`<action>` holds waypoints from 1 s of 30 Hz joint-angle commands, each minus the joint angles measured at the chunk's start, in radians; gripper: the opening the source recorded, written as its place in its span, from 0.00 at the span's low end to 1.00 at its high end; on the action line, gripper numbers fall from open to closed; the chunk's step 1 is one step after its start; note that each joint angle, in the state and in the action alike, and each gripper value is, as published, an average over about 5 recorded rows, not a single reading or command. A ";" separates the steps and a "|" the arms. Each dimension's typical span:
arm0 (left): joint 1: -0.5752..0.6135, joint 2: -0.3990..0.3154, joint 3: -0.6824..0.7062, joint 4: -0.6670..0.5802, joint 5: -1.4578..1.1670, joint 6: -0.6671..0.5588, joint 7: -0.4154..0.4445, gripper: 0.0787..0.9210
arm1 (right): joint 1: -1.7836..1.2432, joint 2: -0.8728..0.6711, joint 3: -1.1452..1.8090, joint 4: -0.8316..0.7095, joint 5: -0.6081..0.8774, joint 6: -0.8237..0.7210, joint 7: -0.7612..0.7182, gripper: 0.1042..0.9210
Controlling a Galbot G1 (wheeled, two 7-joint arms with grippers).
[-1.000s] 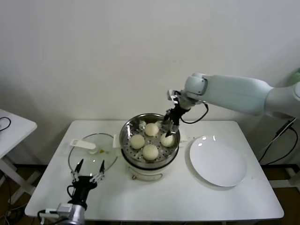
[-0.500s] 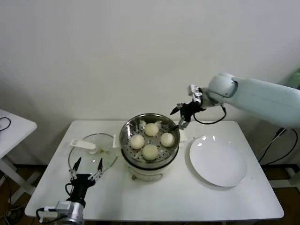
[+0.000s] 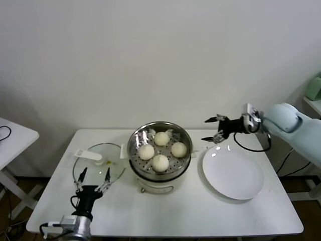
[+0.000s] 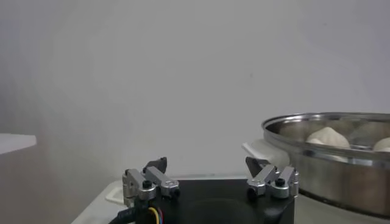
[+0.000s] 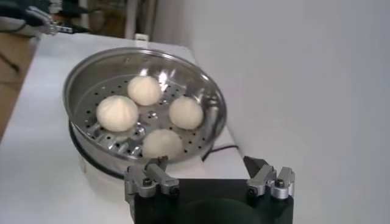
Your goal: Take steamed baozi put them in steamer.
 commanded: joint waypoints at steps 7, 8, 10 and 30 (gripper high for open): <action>0.016 -0.008 -0.002 -0.006 -0.006 -0.034 -0.004 0.88 | -1.140 0.188 1.223 0.185 -0.192 0.182 0.233 0.88; 0.018 -0.008 -0.001 -0.005 -0.007 -0.036 -0.005 0.88 | -1.177 0.230 1.264 0.195 -0.204 0.196 0.239 0.88; 0.024 -0.007 0.000 -0.003 -0.012 -0.040 -0.011 0.88 | -1.245 0.324 1.338 0.211 -0.234 0.236 0.252 0.88; 0.030 -0.008 -0.039 -0.012 -0.035 -0.027 -0.024 0.88 | -1.572 0.934 1.496 0.280 -0.397 0.487 0.437 0.88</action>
